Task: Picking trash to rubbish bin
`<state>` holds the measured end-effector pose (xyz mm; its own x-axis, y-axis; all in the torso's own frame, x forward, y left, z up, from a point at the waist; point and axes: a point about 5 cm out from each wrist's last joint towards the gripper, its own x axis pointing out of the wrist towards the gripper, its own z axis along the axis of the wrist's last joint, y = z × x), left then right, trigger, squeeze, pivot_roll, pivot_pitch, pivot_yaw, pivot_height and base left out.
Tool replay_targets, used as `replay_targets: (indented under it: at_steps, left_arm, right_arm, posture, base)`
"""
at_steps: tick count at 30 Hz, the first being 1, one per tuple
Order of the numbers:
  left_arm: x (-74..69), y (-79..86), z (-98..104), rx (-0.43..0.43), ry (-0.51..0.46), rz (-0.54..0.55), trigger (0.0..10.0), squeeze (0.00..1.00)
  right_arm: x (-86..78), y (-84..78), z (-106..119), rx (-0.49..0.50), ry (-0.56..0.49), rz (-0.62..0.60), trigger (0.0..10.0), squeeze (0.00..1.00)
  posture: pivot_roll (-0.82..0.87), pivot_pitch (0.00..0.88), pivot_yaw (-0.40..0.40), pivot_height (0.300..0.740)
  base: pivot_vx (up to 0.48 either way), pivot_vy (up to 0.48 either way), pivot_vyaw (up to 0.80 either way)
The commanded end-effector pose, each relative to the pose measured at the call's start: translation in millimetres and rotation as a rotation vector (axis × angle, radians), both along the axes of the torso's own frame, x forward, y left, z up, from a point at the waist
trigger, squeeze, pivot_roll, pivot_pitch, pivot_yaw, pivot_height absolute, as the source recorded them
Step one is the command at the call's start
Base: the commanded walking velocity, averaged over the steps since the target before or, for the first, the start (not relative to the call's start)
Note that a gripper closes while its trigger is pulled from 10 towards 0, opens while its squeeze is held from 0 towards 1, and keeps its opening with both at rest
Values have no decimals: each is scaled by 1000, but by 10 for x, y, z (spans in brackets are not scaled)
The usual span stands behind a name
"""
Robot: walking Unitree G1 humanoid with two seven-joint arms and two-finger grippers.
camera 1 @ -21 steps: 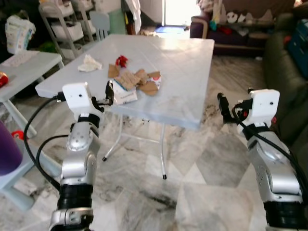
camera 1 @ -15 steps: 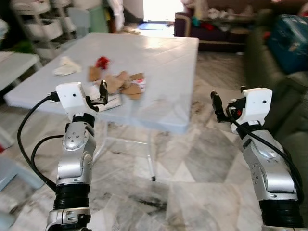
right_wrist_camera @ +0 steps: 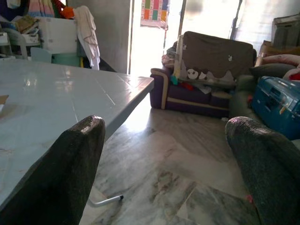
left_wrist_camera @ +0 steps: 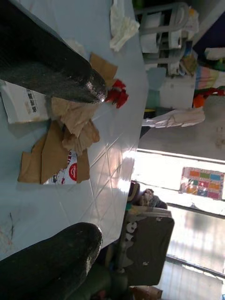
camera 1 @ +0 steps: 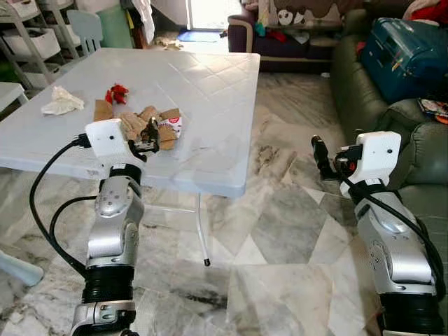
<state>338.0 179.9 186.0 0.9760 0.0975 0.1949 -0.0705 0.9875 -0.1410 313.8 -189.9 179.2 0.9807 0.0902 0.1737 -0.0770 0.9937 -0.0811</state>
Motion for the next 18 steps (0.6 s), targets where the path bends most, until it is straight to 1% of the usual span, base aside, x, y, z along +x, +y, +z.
replay_targets:
  at_steps: [1,18]
  left_arm:
    - [13,5,13,3,7,0,10000,0]
    - [33,-5,18,4,23,-10,10000,0]
  right_arm:
    - [1,23,57,1,-25,9,10000,0]
    - [2,20,59,4,-28,3,10000,0]
  posture:
    - [-27,54,5,740]
    - [-29,53,10,740]
  base:
    - [0,480,0]
    - [0,480,0]
